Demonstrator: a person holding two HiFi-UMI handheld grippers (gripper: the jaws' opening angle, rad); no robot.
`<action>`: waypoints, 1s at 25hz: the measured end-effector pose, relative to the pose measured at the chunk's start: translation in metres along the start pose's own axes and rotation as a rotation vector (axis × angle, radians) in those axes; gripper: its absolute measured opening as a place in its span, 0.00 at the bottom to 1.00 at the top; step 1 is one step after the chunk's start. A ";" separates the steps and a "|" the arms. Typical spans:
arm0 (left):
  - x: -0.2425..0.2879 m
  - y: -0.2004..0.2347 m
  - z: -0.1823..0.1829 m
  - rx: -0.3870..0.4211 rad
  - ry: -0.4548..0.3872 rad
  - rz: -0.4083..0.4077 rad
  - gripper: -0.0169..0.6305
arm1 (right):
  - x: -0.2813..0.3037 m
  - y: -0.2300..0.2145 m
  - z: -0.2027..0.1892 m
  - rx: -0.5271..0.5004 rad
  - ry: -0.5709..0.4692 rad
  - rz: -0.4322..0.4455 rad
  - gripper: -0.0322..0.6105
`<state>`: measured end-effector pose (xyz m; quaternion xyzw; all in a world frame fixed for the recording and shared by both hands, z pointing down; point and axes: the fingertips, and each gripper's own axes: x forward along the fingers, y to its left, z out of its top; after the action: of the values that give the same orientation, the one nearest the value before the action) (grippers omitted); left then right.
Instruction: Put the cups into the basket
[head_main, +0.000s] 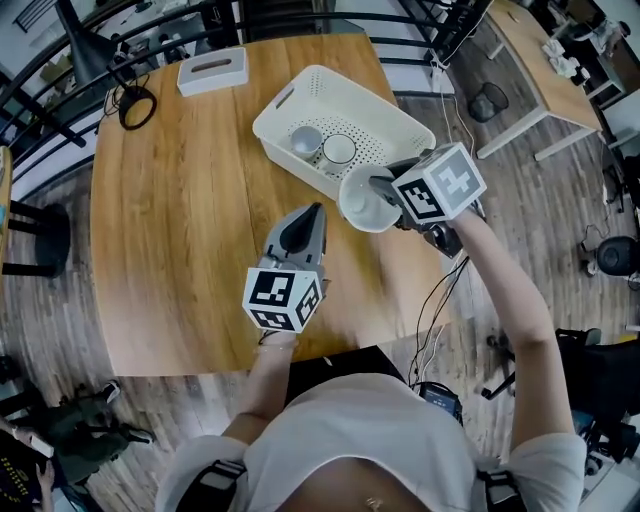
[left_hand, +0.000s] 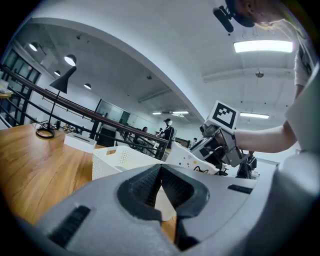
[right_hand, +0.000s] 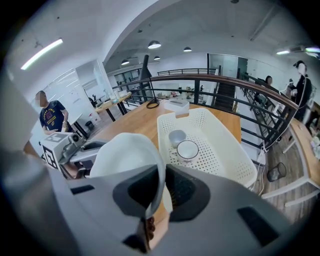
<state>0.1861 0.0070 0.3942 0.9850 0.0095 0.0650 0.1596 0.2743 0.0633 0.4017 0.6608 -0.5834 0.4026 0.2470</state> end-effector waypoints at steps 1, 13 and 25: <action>0.003 -0.003 0.000 0.002 0.001 -0.005 0.04 | -0.002 -0.002 -0.001 0.002 -0.003 0.000 0.12; 0.031 -0.001 0.008 0.017 -0.004 -0.001 0.04 | -0.006 -0.072 0.021 0.039 -0.031 -0.058 0.12; 0.056 0.022 0.004 0.001 0.007 0.054 0.04 | 0.027 -0.143 0.026 0.127 -0.036 -0.101 0.12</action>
<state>0.2423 -0.0131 0.4043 0.9847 -0.0164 0.0729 0.1572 0.4190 0.0556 0.4302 0.7108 -0.5268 0.4139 0.2142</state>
